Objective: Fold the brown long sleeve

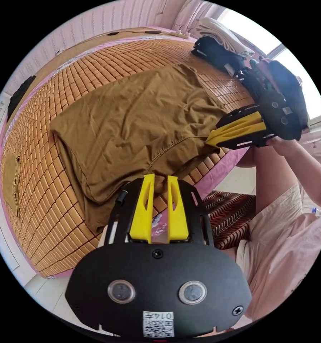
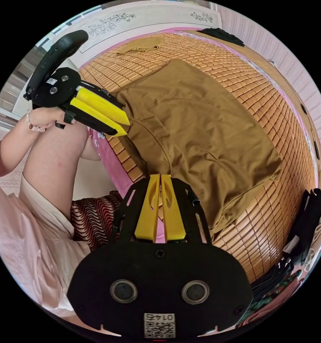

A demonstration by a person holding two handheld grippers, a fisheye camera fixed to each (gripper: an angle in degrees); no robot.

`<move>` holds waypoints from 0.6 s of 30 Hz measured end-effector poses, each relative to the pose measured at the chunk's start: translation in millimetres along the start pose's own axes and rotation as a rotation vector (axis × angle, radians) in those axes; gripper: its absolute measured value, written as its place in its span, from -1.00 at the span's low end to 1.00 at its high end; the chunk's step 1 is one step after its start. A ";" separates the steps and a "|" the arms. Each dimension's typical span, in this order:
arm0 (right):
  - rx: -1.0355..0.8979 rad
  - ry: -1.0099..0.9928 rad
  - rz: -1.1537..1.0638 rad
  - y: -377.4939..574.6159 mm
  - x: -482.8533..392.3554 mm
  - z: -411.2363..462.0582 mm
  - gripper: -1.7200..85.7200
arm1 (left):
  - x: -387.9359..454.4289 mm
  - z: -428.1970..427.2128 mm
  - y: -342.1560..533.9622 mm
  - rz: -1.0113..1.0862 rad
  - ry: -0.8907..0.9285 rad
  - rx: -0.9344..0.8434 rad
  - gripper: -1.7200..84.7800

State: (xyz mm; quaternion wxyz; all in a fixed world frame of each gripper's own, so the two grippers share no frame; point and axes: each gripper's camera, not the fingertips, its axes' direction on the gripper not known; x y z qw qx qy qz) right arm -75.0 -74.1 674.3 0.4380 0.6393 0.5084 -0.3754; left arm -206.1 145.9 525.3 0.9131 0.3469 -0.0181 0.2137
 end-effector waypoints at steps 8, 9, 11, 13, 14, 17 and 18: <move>-0.044 0.000 0.000 -36.1 -20.2 -40.0 -0.98 | 25.7 3.5 13.6 0.056 -0.062 -0.038 -0.93; -0.046 -0.016 0.007 -39.6 -18.7 -43.4 -0.98 | 26.8 2.9 14.9 0.050 -0.054 -0.025 -0.90; -0.068 -0.042 0.006 -52.4 -18.8 -57.4 -0.98 | 28.8 0.0 16.9 0.038 -0.038 -0.026 -0.86; -0.080 -0.023 -0.014 -59.0 -24.7 -68.9 -0.98 | 33.2 -8.1 21.8 0.031 -0.043 -0.008 -0.84; -0.102 -0.031 -0.034 -62.9 -29.4 -76.0 -0.98 | 36.9 -16.0 26.0 0.029 -0.055 0.017 -0.84; -0.117 -0.022 -0.066 -75.8 -37.1 -102.4 -0.98 | 46.1 -36.5 34.7 0.038 -0.053 0.110 -0.88; -0.106 -0.005 -0.067 -80.6 -36.8 -109.8 -0.98 | 50.5 -41.3 33.4 0.060 -0.035 0.162 -0.91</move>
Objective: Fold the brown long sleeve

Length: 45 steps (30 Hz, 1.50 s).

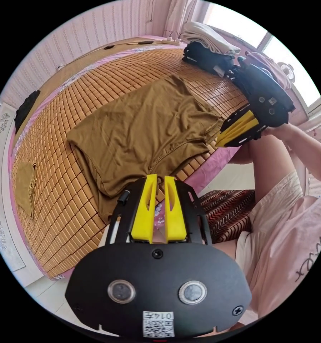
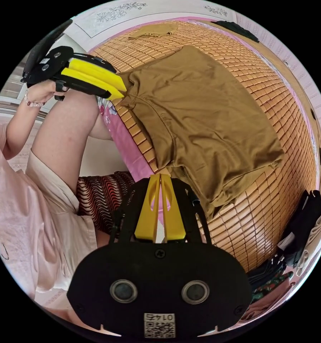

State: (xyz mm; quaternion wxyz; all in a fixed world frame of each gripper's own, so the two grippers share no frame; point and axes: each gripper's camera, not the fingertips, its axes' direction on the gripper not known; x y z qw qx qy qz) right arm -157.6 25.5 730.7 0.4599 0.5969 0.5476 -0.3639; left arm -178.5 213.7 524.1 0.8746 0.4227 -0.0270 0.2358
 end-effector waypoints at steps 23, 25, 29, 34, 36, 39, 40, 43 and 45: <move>-0.251 0.272 -0.025 -318.7 86.2 -33.8 -0.97 | 30.3 70.0 -13.1 0.150 0.072 0.025 -0.98; -0.206 0.305 0.047 -325.0 95.8 -31.1 -0.97 | 34.1 70.1 -9.5 0.155 0.062 0.028 -0.98; -0.273 0.295 0.096 -323.2 106.2 20.6 -0.97 | 39.7 70.7 -3.6 0.157 0.055 0.029 -0.98; -0.225 0.290 0.057 -294.8 104.5 48.5 -0.97 | 43.2 70.7 3.6 0.151 0.065 0.032 -0.98; -0.131 0.265 0.076 -266.5 103.2 51.0 -0.97 | 44.5 68.9 8.9 0.135 0.063 0.038 -0.97; 0.041 0.146 0.140 -188.4 100.0 54.0 -0.97 | 49.1 58.7 18.1 0.150 0.049 0.041 -0.92; 0.094 0.117 0.173 -147.1 98.1 58.8 -0.97 | 50.3 54.7 20.8 0.152 0.048 0.057 -0.91; 0.168 0.122 0.327 -32.2 93.7 84.9 -0.96 | 59.0 31.9 35.3 0.177 0.085 0.195 -0.85; 0.168 0.134 0.431 33.1 89.2 112.3 -0.92 | 70.7 23.2 38.3 0.195 0.152 0.281 -0.81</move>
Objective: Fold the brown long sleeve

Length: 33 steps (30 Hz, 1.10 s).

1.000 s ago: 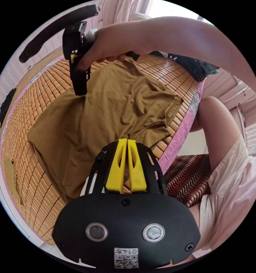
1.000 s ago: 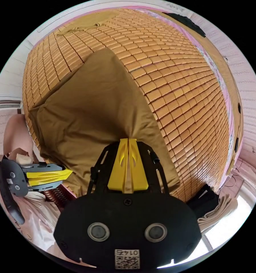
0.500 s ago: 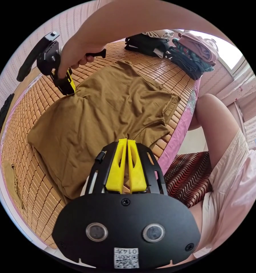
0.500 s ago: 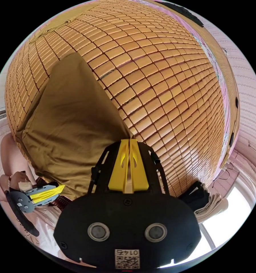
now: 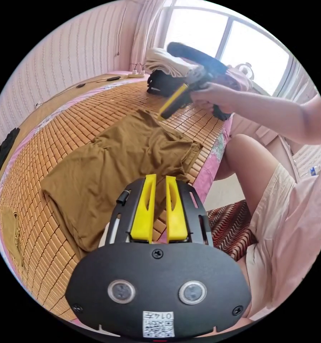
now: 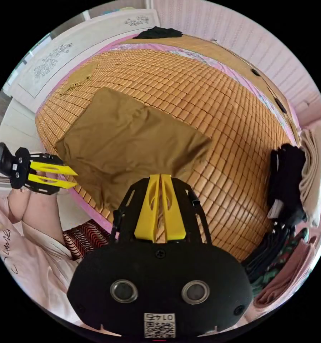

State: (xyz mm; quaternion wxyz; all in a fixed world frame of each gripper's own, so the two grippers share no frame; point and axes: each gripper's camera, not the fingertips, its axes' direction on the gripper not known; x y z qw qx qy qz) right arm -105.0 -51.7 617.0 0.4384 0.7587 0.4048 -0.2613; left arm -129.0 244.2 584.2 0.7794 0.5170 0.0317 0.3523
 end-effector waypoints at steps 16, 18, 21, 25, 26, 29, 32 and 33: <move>0.251 -0.716 0.247 254.4 79.0 194.0 -0.94 | 93.0 97.8 -78.8 0.045 0.032 -0.206 -0.60; 0.276 -0.783 0.213 265.3 78.3 208.6 -0.93 | 97.1 94.8 -78.7 -0.010 -0.086 -0.183 -0.82; 0.346 -0.677 0.286 296.1 86.6 231.1 -0.90 | 107.2 83.0 -72.1 0.023 -0.122 -0.158 -0.96; 0.390 -0.680 0.518 346.7 120.8 295.0 -0.72 | 127.3 72.8 -59.7 0.084 -0.119 -0.171 -0.97; 0.412 -0.730 0.543 356.2 122.3 314.6 -0.69 | 134.8 69.3 -55.2 0.095 -0.120 -0.176 -0.97; 0.431 -0.849 0.599 366.8 115.2 360.6 -0.64 | 154.5 57.4 -40.9 0.132 -0.119 -0.171 -0.98; 0.495 -0.928 0.694 371.8 114.3 394.7 -0.66 | 170.7 42.9 -26.5 0.147 -0.082 -0.191 -0.98; 0.506 -0.934 0.717 372.4 115.3 400.2 -0.67 | 175.8 36.7 -21.0 0.143 -0.062 -0.200 -0.98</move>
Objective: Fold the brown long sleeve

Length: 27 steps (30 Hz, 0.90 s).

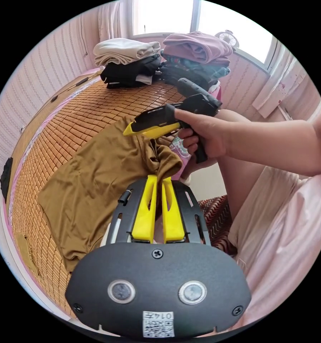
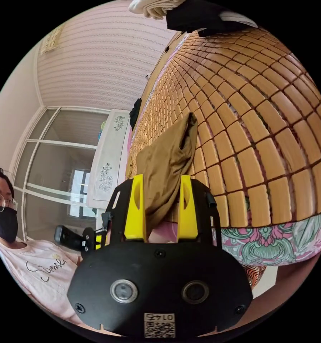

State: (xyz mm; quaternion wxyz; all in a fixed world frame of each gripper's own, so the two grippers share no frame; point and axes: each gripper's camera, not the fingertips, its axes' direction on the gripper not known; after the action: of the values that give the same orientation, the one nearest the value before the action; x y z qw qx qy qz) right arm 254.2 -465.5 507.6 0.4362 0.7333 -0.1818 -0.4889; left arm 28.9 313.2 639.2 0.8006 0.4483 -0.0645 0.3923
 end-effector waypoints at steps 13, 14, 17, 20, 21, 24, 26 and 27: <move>0.209 -0.041 0.010 22.1 14.7 -94.8 -0.88 | 12.5 -52.3 17.7 -0.080 0.129 0.164 -0.98; 0.200 -0.004 -0.023 17.0 3.1 -107.8 -0.89 | 13.3 -53.7 15.2 -0.077 0.156 0.193 -0.98; 0.149 0.121 -0.108 -4.0 -36.9 -123.0 -0.88 | 8.5 -59.8 11.8 -0.103 0.176 0.259 -0.98; 0.046 0.207 -0.206 -36.1 -87.7 -100.8 -0.88 | -6.5 -72.2 21.8 -0.170 0.146 0.312 -0.98; 0.020 0.220 -0.227 -43.1 -98.5 -91.2 -0.87 | -15.8 -77.8 30.2 -0.207 0.128 0.330 -0.98; -0.117 0.316 -0.298 -76.9 -148.1 -21.0 -0.84 | -46.7 -85.4 54.4 -0.324 0.064 0.319 -0.97; -0.193 0.348 -0.325 -97.5 -171.0 45.7 -0.81 | -69.4 -81.8 70.0 -0.420 0.011 0.266 -0.95; -0.217 0.352 -0.330 -102.3 -173.4 61.8 -0.80 | -86.3 -76.1 82.6 -0.499 -0.018 0.223 -0.94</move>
State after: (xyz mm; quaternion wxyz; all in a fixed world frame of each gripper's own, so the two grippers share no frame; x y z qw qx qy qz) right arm 104.7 -317.2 512.0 0.4517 0.7756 0.0726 -0.4349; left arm -105.7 346.5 610.1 0.8177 0.5391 0.0844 0.1834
